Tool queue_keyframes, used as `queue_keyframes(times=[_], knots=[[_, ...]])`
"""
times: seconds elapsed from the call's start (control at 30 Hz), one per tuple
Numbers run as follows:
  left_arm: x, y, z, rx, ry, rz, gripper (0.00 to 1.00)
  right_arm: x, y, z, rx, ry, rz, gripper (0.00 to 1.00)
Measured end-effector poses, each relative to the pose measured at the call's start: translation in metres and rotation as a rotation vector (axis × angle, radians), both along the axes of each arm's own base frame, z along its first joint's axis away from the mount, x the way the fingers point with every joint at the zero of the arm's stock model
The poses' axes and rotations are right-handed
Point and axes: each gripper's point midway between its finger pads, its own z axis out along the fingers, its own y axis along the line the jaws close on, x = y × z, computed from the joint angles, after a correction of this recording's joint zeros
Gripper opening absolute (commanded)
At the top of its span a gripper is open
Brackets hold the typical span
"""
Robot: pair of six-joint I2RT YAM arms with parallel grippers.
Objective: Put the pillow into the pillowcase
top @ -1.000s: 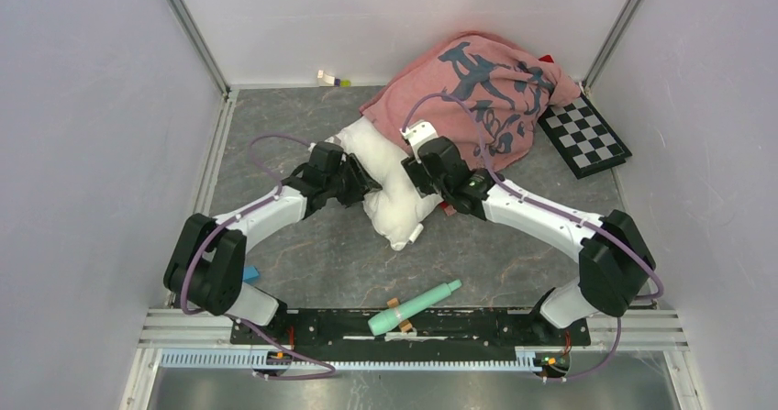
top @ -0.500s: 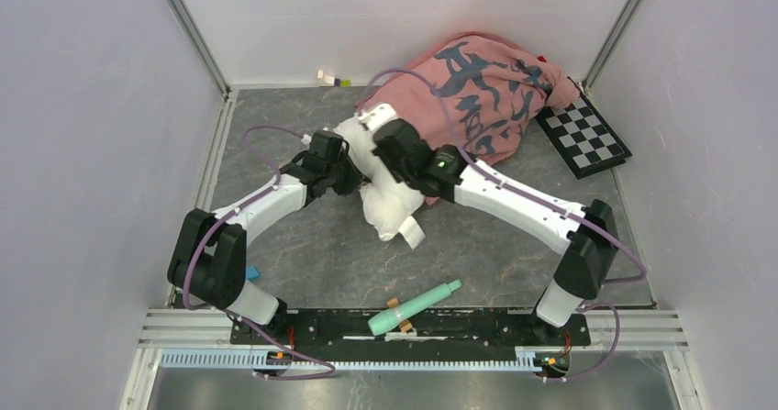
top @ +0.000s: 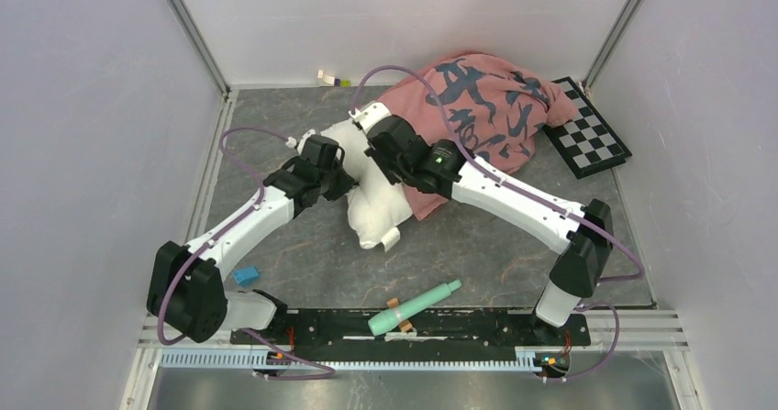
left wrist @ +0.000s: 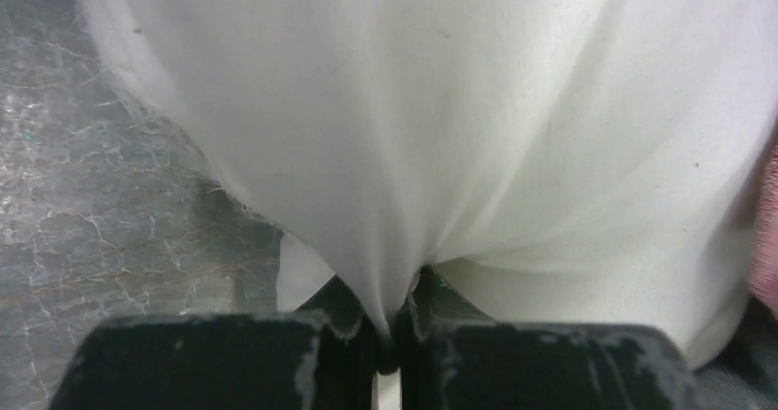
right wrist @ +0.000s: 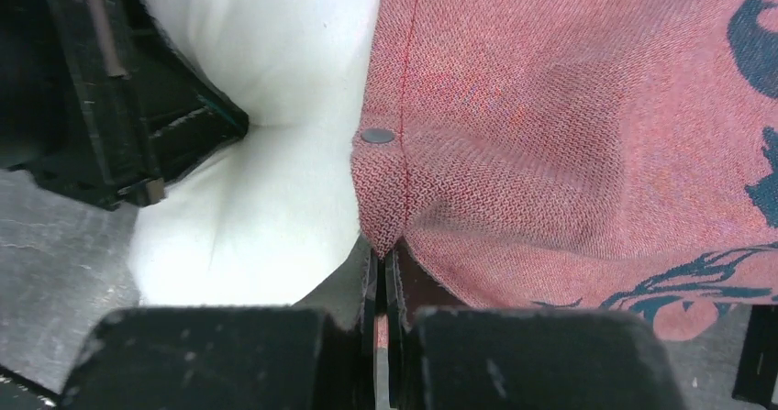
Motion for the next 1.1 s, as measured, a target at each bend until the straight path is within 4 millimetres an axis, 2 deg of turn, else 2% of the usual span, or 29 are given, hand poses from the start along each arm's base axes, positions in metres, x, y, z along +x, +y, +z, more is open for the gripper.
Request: queue_keyframes(times=[0.07, 0.23, 0.3, 0.37, 0.4, 0.53, 0.57, 0.63, 0.67, 0.77, 0.83, 0.93, 1.0, 1.1], knots=[[0.003, 0.006, -0.004, -0.002, 0.005, 0.016, 0.02, -0.001, 0.003, 0.011, 0.021, 0.005, 0.009, 0.0], [0.009, 0.005, 0.001, -0.024, -0.016, 0.022, 0.02, -0.009, 0.032, 0.083, 0.127, -0.06, 0.063, 0.0], [0.007, 0.006, -0.002, -0.019, -0.004, 0.023, 0.02, -0.015, 0.043, 0.094, 0.155, -0.078, 0.084, 0.0], [0.004, 0.007, -0.008, -0.011, 0.023, 0.019, 0.02, -0.024, 0.05, 0.079, 0.131, -0.062, 0.103, 0.03], [0.003, 0.006, -0.011, -0.009, 0.035, 0.016, 0.02, -0.026, 0.051, 0.068, 0.113, -0.051, 0.107, 0.13], [-0.005, 0.005, -0.027, -0.014, 0.061, 0.0, 0.02, -0.038, 0.042, 0.003, 0.02, 0.03, 0.114, 0.7], [-0.006, 0.005, -0.032, -0.016, 0.064, -0.003, 0.02, -0.04, 0.037, -0.008, -0.005, 0.043, 0.115, 0.78], [-0.01, 0.005, -0.039, -0.027, 0.054, -0.01, 0.02, -0.039, 0.029, -0.01, -0.018, 0.044, 0.108, 0.88], [-0.011, 0.005, -0.04, -0.029, 0.053, -0.011, 0.02, -0.037, 0.026, -0.002, -0.005, 0.027, 0.107, 0.9], [-0.014, 0.005, -0.042, -0.051, 0.025, -0.013, 0.02, -0.021, 0.018, 0.033, 0.05, -0.043, 0.079, 0.96], [-0.014, 0.005, -0.042, -0.061, 0.011, -0.015, 0.02, 0.004, 0.015, 0.07, 0.109, -0.126, 0.035, 0.97], [-0.015, 0.005, -0.044, -0.067, -0.002, -0.015, 0.02, 0.04, 0.01, 0.1, 0.155, -0.214, -0.012, 0.98], [-0.015, 0.005, -0.044, -0.072, -0.013, -0.015, 0.02, 0.064, 0.014, 0.1, 0.157, -0.244, -0.024, 0.98], [-0.017, 0.006, -0.043, -0.079, -0.026, -0.016, 0.02, 0.089, 0.025, 0.071, 0.105, -0.231, -0.018, 0.98]])
